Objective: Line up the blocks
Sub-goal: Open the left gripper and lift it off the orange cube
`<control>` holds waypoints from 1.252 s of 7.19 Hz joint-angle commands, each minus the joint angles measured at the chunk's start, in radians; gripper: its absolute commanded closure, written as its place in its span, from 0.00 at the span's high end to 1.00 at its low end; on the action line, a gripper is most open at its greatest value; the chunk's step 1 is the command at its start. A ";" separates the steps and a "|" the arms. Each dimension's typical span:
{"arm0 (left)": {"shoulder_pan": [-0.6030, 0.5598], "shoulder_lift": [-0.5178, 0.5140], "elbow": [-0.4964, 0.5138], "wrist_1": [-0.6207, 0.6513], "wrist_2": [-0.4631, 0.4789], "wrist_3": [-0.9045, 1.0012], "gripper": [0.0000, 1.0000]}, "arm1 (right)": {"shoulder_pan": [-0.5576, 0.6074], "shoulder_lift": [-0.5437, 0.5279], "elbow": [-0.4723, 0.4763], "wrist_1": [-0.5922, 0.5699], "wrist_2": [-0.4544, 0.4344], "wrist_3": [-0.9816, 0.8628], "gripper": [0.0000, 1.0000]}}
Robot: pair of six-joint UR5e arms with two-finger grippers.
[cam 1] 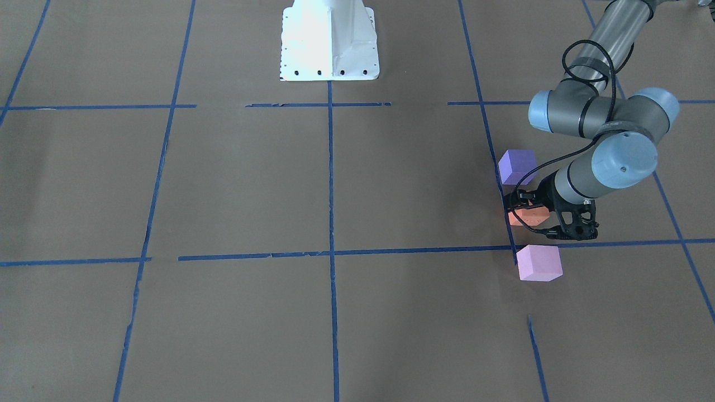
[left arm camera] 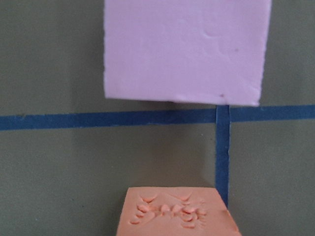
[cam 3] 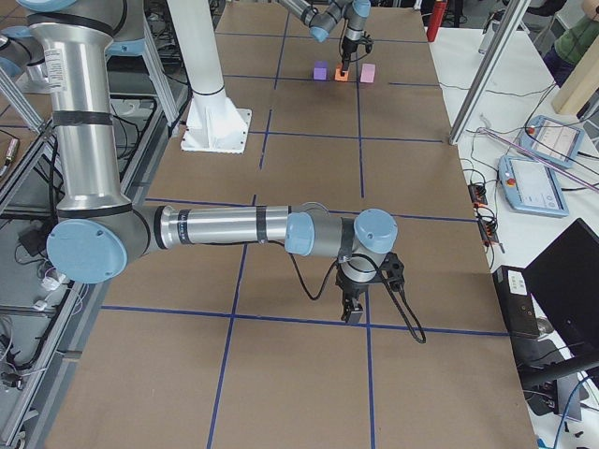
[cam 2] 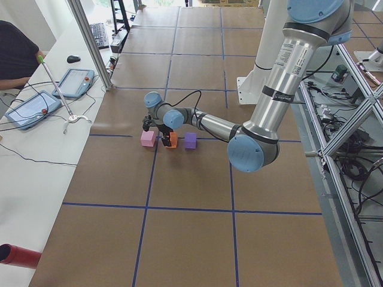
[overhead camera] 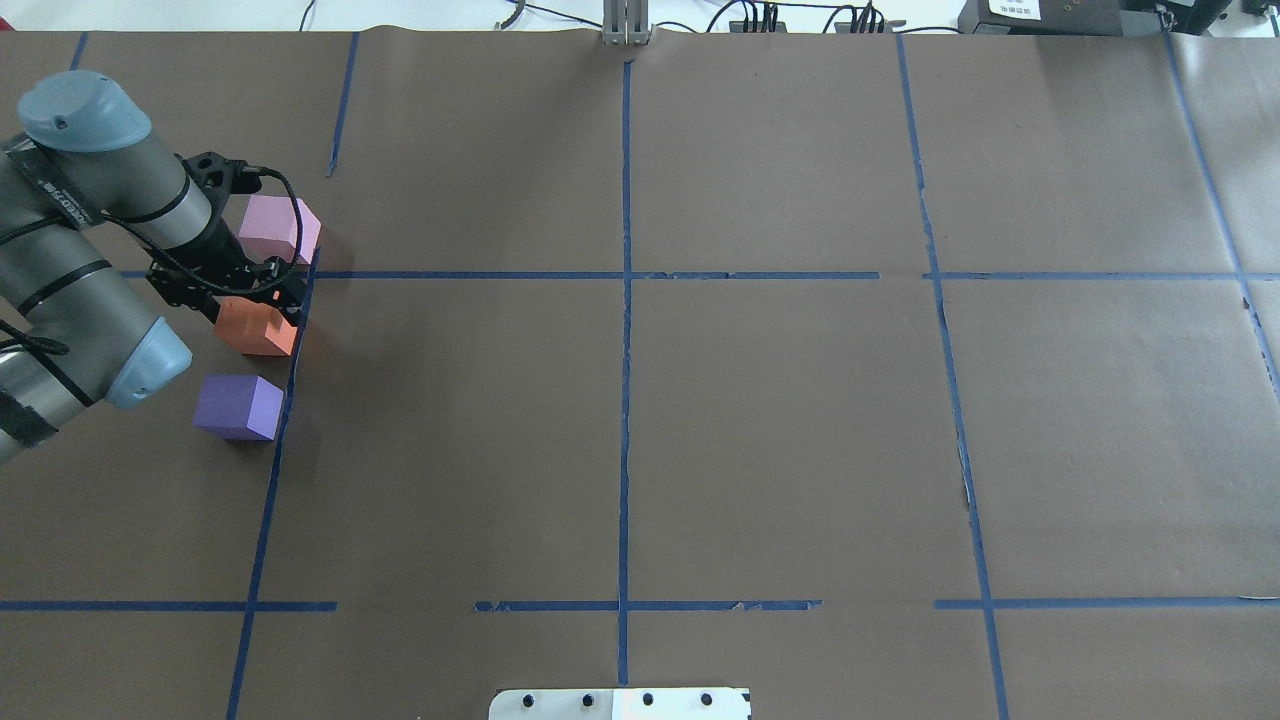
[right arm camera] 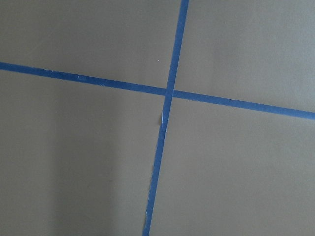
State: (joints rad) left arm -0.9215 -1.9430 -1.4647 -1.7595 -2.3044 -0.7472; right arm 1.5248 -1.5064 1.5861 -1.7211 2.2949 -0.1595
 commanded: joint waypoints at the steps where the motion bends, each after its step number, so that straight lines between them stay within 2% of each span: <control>1: -0.008 0.015 -0.052 0.005 0.000 -0.027 1.00 | 0.000 0.000 0.000 0.000 0.000 0.000 1.00; 4: -0.017 0.027 -0.104 0.021 0.002 -0.026 1.00 | 0.000 0.000 0.000 0.000 0.000 0.000 1.00; 5: -0.026 0.027 -0.144 0.075 0.008 -0.017 1.00 | 0.000 0.000 0.000 0.000 0.000 0.000 1.00; 7: -0.095 0.026 -0.215 0.171 0.042 0.009 1.00 | 0.000 0.000 0.000 0.000 0.000 0.000 1.00; 9: -0.199 0.027 -0.256 0.254 0.045 0.142 1.00 | 0.000 0.000 0.000 0.000 0.000 0.000 1.00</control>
State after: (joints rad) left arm -1.0579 -1.9166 -1.6969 -1.5596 -2.2646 -0.6815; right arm 1.5248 -1.5064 1.5861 -1.7211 2.2948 -0.1595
